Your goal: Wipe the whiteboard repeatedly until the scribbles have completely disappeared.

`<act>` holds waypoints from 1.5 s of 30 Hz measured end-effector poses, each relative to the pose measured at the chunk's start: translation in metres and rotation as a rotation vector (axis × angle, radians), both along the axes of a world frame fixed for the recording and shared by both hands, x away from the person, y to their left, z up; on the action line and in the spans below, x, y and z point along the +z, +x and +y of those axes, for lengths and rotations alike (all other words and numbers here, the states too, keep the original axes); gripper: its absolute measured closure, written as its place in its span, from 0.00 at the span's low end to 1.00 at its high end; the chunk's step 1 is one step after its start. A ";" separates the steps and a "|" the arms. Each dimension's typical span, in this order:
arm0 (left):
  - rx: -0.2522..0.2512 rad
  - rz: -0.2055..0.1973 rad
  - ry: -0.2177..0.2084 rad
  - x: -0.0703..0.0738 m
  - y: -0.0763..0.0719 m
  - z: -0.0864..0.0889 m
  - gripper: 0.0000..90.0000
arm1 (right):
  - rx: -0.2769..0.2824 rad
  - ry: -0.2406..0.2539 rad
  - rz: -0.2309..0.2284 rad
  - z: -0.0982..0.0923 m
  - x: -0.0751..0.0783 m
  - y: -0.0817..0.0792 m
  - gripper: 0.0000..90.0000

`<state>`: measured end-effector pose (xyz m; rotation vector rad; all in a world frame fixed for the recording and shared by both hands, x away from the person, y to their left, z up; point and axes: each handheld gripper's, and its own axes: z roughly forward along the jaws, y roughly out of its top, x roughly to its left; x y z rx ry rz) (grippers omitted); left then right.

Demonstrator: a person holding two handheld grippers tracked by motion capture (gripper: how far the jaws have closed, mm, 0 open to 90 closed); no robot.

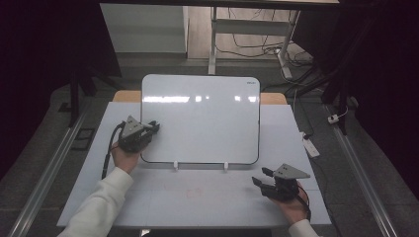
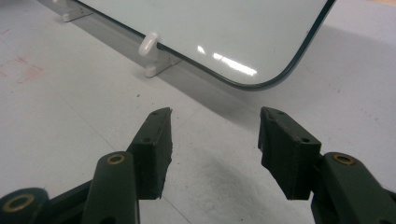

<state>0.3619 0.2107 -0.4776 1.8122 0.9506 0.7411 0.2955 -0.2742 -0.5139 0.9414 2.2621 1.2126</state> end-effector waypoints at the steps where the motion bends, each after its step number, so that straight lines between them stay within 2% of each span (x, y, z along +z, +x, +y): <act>1: 0.010 -0.001 -0.009 0.001 0.001 0.003 0.87 | -0.001 0.001 0.001 0.000 0.000 0.000 0.49; 4: 0.071 0.013 -0.083 0.005 0.006 0.024 0.87 | -0.003 0.001 0.001 -0.001 0.000 0.000 0.49; 5: 0.074 0.020 -0.099 0.006 0.007 0.028 0.87 | -0.003 0.001 0.000 -0.002 0.000 0.000 0.49; 7: 0.069 0.018 -0.074 0.004 0.005 0.024 0.87 | -0.005 0.005 0.000 -0.003 0.000 -0.001 0.49; 9: 0.032 0.017 -0.053 0.001 0.002 0.013 0.87 | -0.004 0.005 -0.002 -0.003 0.001 0.000 0.49; 11: 0.002 0.010 -0.007 -0.001 -0.001 0.000 0.87 | -0.004 0.003 -0.003 -0.002 0.001 0.000 0.49; 13: 0.000 0.009 0.013 0.000 -0.002 0.000 0.87 | -0.002 0.000 -0.003 -0.002 0.001 0.000 0.49; 15: 0.038 0.011 -0.011 0.001 -0.001 0.014 0.87 | -0.003 0.001 -0.002 -0.002 0.000 -0.001 0.49; 17: 0.075 0.023 -0.063 0.001 -0.001 0.031 0.87 | -0.004 0.002 -0.004 -0.003 0.001 -0.001 0.49; 19: 0.086 0.028 -0.079 -0.001 -0.003 0.037 0.87 | -0.007 0.005 -0.004 -0.004 0.001 -0.001 0.49; 21: 0.070 0.023 -0.060 -0.004 -0.006 0.030 0.87 | -0.008 0.006 -0.003 -0.004 0.001 -0.001 0.49; 24: 0.012 0.021 -0.033 -0.007 -0.008 0.008 0.87 | -0.004 0.001 -0.003 -0.002 0.001 -0.001 0.49; 27: -0.014 0.011 0.023 -0.008 -0.011 -0.006 0.87 | -0.002 0.001 -0.004 -0.002 0.001 -0.001 0.49; 29: 0.006 0.014 0.005 -0.007 -0.010 0.001 0.87 | -0.004 0.002 -0.003 -0.002 0.000 0.000 0.49; 30: 0.030 0.014 -0.014 -0.006 -0.009 0.008 0.87 | -0.004 0.001 0.000 -0.002 0.000 0.000 0.49; 32: 0.068 0.028 -0.080 -0.005 -0.007 0.026 0.87 | -0.003 -0.001 0.000 -0.002 0.000 0.000 0.49; 34: 0.090 0.032 -0.106 -0.005 -0.006 0.036 0.87 | -0.003 0.000 -0.003 -0.002 0.000 -0.001 0.49; 36: 0.088 0.027 -0.088 -0.005 -0.008 0.033 0.87 | -0.003 0.002 -0.003 -0.002 0.001 -0.001 0.49; 38: 0.059 0.028 -0.075 -0.007 -0.009 0.023 0.87 | -0.002 0.001 -0.003 -0.001 0.001 -0.001 0.49; 42: -0.005 0.023 -0.022 -0.013 -0.013 -0.002 0.87 | -0.003 0.000 -0.002 -0.001 0.001 -0.001 0.49; 45: -0.006 0.014 0.012 -0.012 -0.015 -0.005 0.87 | -0.004 0.003 -0.004 -0.002 0.001 -0.001 0.49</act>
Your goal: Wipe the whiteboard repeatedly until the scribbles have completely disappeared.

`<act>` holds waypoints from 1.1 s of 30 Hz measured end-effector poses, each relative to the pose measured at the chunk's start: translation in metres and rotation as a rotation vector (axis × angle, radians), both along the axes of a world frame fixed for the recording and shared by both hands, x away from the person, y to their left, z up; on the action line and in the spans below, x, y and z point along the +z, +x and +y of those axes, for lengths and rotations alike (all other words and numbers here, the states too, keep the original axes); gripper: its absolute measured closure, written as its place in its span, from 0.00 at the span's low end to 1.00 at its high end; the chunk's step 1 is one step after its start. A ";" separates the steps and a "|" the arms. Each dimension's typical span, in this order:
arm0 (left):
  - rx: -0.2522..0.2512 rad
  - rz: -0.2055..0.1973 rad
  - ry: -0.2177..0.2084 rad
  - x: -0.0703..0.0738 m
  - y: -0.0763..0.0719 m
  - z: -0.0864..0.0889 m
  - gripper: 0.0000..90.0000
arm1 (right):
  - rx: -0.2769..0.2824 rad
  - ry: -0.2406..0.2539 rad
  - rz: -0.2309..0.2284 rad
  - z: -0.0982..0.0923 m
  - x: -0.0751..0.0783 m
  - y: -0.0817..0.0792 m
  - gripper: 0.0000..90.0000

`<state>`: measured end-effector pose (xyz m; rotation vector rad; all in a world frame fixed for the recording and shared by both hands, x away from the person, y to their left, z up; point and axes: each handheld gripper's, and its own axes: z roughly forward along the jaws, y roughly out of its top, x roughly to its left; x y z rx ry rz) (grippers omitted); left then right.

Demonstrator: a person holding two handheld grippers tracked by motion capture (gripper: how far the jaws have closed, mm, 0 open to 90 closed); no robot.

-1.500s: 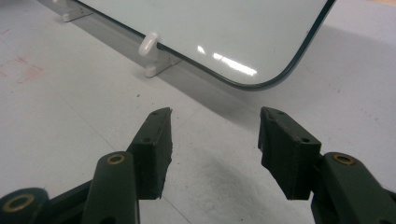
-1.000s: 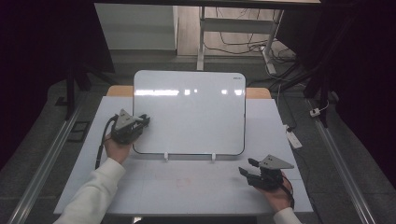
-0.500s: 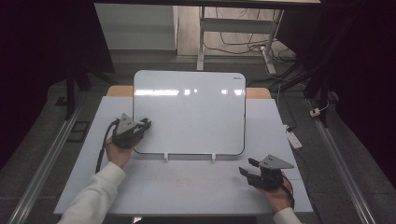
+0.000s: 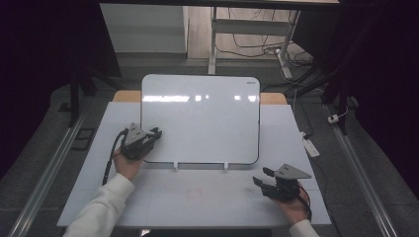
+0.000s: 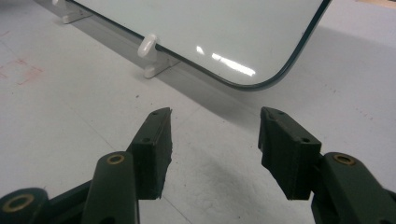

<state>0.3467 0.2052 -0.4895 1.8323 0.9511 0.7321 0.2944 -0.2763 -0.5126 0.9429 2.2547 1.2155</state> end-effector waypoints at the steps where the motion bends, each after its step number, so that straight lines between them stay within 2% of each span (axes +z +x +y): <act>1: 0.018 0.003 -0.013 0.001 0.001 0.006 0.87 | 0.000 0.000 0.001 0.000 0.000 0.000 0.49; 4: 0.058 0.017 -0.064 0.002 0.001 0.025 0.87 | 0.003 -0.003 0.002 0.000 -0.001 0.000 0.49; 7: 0.074 0.018 -0.077 0.000 0.000 0.032 0.87 | 0.003 -0.003 0.002 0.000 -0.001 0.001 0.49; 10: 0.051 0.017 -0.065 0.000 0.000 0.022 0.87 | 0.006 -0.005 0.003 0.002 -0.001 0.001 0.49; 14: 0.011 0.003 -0.012 -0.001 -0.001 0.001 0.87 | 0.003 -0.004 0.000 0.001 0.000 0.000 0.49; 16: 0.011 0.006 -0.006 -0.001 -0.001 0.003 0.87 | -0.001 0.000 0.000 0.000 0.000 0.000 0.49; 20: 0.051 0.021 -0.031 -0.001 -0.003 0.021 0.87 | 0.001 -0.002 0.001 -0.001 -0.001 0.000 0.49; 22: 0.057 0.024 -0.040 -0.001 -0.004 0.023 0.87 | 0.003 0.000 0.000 0.000 0.000 0.000 0.49; 24: 0.041 0.025 -0.039 -0.002 -0.004 0.018 0.87 | 0.005 0.000 -0.001 0.001 0.000 0.000 0.49; 28: -0.021 0.036 -0.016 -0.003 -0.004 -0.003 0.87 | 0.003 0.000 -0.005 0.001 0.002 -0.001 0.49; 33: -0.100 0.087 -0.087 0.002 -0.008 -0.008 0.87 | 0.001 0.010 -0.017 0.000 0.004 -0.002 0.49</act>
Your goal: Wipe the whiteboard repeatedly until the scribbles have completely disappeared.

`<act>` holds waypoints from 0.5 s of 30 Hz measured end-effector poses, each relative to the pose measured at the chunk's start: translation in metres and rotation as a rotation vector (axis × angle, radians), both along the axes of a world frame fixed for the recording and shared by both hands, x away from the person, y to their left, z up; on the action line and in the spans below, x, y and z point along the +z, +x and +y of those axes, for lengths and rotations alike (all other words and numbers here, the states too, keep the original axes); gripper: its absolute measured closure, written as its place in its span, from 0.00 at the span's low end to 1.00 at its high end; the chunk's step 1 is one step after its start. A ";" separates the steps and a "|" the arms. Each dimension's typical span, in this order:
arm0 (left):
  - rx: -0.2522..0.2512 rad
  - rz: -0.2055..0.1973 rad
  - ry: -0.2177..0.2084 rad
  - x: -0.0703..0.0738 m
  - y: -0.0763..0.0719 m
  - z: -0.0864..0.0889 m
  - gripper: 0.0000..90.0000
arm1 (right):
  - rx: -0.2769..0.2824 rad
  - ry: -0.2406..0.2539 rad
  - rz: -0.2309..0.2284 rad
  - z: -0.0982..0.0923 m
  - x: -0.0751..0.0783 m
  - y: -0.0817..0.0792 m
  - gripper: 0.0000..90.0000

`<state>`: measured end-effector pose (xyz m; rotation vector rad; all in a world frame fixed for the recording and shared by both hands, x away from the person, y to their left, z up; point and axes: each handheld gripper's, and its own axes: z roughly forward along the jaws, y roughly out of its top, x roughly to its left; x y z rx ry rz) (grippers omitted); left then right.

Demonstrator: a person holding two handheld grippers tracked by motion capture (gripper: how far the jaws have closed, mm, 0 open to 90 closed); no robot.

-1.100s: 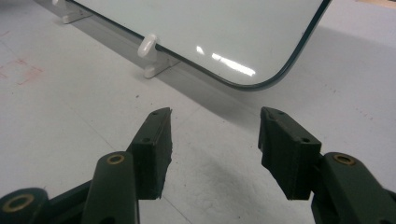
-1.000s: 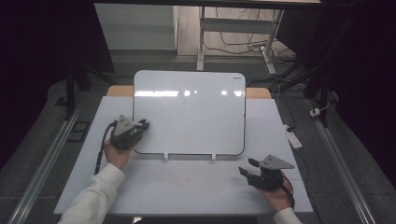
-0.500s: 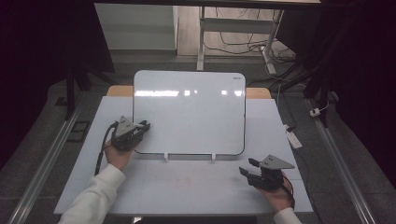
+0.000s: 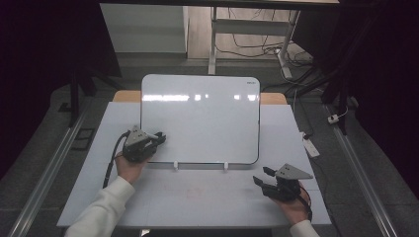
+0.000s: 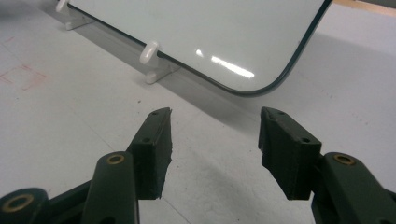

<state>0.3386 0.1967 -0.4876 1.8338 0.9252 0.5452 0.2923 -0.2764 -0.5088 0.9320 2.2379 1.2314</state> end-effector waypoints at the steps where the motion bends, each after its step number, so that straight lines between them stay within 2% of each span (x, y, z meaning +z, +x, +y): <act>1: -0.018 0.018 -0.017 0.001 -0.001 0.000 0.87 | 0.003 0.001 -0.004 0.000 0.001 0.000 0.49; 7: -0.129 0.102 -0.087 0.008 -0.013 -0.003 0.87 | 0.020 0.015 -0.029 0.005 0.007 -0.003 0.49; 15: -0.300 0.170 -0.087 0.011 -0.029 -0.029 0.87 | 0.071 0.045 -0.058 0.017 0.016 -0.008 0.49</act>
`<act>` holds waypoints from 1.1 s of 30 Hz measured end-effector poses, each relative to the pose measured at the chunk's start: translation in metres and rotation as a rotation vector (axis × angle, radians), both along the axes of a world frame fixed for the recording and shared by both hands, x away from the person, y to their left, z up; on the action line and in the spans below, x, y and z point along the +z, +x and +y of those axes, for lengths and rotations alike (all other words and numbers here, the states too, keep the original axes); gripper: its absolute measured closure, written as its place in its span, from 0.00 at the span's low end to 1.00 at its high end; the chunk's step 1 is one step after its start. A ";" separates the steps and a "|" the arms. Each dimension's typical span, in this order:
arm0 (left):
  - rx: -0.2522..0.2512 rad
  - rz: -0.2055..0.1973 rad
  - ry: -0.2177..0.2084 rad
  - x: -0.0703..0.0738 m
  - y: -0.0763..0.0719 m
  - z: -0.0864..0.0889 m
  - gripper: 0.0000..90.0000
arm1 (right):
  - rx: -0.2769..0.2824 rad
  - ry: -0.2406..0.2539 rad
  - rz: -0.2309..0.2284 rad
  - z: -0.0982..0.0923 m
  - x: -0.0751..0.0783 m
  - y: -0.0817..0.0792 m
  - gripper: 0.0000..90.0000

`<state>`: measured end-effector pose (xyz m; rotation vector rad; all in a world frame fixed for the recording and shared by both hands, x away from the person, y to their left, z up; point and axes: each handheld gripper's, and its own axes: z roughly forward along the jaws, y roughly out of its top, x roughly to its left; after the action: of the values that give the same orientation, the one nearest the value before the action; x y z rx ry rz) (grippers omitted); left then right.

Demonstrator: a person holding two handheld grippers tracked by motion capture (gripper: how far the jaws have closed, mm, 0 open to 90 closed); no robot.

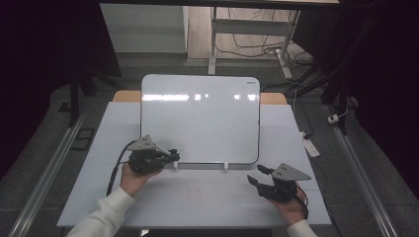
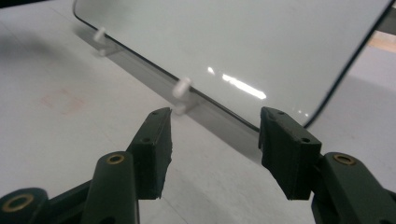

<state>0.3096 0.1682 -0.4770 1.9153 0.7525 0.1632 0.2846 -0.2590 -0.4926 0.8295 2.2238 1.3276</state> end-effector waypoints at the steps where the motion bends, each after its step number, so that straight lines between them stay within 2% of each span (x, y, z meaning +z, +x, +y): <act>1: -0.016 0.003 0.003 0.000 -0.002 -0.004 0.87 | 0.009 0.006 -0.001 0.002 0.001 -0.001 0.49; 10: -0.136 0.038 0.011 0.000 -0.016 -0.032 0.87 | 0.081 0.055 -0.025 0.022 0.021 -0.007 0.49; 14: -0.182 0.056 0.032 -0.002 -0.020 -0.044 0.87 | 0.133 0.081 -0.030 0.037 0.033 -0.007 0.49; 18: -0.215 0.080 0.046 -0.004 -0.022 -0.054 0.87 | 0.183 0.074 -0.021 0.056 0.042 -0.004 0.49; 24: -0.243 0.121 0.059 -0.009 -0.021 -0.065 0.87 | 0.265 0.080 0.002 0.088 0.052 0.000 0.51; 28: -0.255 0.139 0.067 -0.010 -0.020 -0.069 0.87 | 0.323 0.066 0.013 0.109 0.055 0.000 0.56; 33: -0.252 0.156 0.073 -0.012 -0.018 -0.072 0.87 | 0.343 0.041 0.032 0.131 0.052 -0.001 0.60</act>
<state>0.2916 0.0964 -0.4891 2.0915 0.6061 -0.1174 0.2831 -0.1285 -0.4401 0.4979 2.4510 1.5249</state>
